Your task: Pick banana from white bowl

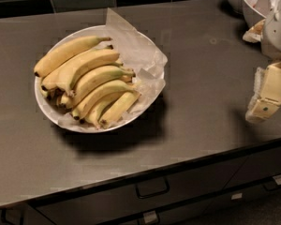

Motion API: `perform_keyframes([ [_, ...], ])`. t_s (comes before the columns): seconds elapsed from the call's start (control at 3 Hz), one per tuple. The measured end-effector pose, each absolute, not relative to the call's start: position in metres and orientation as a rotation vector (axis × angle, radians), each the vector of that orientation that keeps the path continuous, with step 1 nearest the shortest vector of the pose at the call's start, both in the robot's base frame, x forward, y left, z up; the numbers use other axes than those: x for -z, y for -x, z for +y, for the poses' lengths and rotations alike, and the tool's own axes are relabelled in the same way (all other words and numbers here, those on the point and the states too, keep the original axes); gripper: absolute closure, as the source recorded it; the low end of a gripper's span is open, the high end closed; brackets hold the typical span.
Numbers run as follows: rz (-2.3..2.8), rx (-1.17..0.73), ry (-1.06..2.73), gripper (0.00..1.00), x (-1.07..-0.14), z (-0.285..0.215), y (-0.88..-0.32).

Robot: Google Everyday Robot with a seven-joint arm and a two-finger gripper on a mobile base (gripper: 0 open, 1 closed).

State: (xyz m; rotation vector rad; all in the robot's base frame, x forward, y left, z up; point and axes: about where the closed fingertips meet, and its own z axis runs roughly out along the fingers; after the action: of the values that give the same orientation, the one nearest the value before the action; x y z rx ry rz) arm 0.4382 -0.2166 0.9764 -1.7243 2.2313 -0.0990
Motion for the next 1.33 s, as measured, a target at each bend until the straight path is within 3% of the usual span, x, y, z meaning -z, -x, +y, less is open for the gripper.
perform_keyframes([
  [0.67, 2.199, 0.105, 1.758, 0.0, -0.981, -0.206, -0.444],
  [1.33, 2.016, 0.168, 1.965, 0.0, -1.009, -0.137, -0.463],
])
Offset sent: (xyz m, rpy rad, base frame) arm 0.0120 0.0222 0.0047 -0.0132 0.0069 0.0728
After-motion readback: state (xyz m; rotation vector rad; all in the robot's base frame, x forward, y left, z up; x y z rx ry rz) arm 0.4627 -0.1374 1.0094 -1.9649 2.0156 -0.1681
